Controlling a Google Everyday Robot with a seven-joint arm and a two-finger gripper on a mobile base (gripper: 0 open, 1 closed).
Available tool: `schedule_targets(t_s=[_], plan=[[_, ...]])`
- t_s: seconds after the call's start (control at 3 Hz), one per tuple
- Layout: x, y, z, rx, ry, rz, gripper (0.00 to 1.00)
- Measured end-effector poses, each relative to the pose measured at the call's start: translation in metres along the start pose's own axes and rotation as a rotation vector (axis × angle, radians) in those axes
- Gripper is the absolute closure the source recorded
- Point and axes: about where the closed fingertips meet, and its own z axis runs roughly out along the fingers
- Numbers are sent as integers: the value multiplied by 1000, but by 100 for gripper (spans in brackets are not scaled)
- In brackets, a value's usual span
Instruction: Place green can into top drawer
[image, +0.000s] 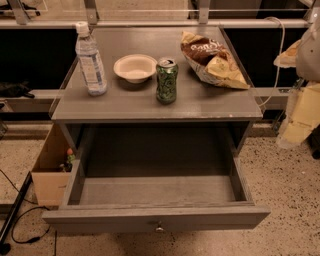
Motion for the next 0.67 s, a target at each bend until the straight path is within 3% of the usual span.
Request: schedule_targets(t_s=[0.33, 0.67], plan=[[-1, -1, 1, -2, -12, 4, 0], [-13, -21, 8, -37, -168, 59, 0]])
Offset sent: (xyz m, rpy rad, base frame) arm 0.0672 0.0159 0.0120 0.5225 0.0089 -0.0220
